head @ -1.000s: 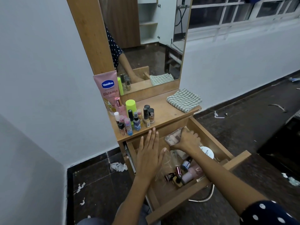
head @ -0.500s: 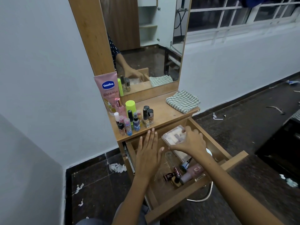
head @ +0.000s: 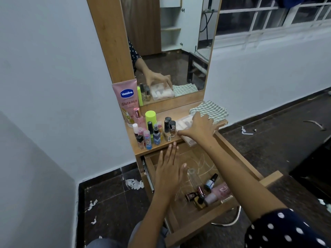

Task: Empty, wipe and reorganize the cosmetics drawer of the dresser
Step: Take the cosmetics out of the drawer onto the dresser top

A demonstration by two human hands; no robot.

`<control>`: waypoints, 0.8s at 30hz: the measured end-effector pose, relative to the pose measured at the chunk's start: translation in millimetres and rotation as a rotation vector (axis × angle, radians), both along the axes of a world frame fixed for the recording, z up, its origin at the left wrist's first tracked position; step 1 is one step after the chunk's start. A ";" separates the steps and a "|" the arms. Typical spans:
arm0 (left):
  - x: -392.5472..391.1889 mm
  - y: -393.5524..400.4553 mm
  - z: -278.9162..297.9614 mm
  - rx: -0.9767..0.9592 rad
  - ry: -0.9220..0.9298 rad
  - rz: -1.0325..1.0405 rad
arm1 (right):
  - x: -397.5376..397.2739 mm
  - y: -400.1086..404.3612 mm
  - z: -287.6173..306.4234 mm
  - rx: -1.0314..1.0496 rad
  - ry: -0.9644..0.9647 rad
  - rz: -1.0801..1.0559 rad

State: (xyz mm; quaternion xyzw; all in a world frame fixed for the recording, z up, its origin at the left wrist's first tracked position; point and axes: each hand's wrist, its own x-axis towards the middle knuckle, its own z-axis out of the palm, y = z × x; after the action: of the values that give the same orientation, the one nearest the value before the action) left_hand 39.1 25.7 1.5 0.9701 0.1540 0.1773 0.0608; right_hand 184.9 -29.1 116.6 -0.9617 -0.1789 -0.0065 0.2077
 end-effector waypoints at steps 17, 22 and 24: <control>-0.2 -0.6 -1.6 0.007 -0.033 0.011 | -13.8 -77.1 -47.6 0.148 -0.505 0.510; 0.3 -0.9 0.3 -0.007 -0.036 0.007 | 0.1 -60.3 -50.5 0.202 -0.587 0.582; 1.0 -0.5 0.4 -0.007 -0.025 0.008 | 7.4 -48.7 -50.4 0.223 -0.565 0.590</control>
State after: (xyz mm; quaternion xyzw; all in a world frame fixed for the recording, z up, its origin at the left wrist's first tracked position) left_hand 40.1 25.2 2.0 0.9670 0.1577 0.1892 0.0655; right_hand 192.2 -77.9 66.2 -0.8011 -0.4949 -0.2296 0.2462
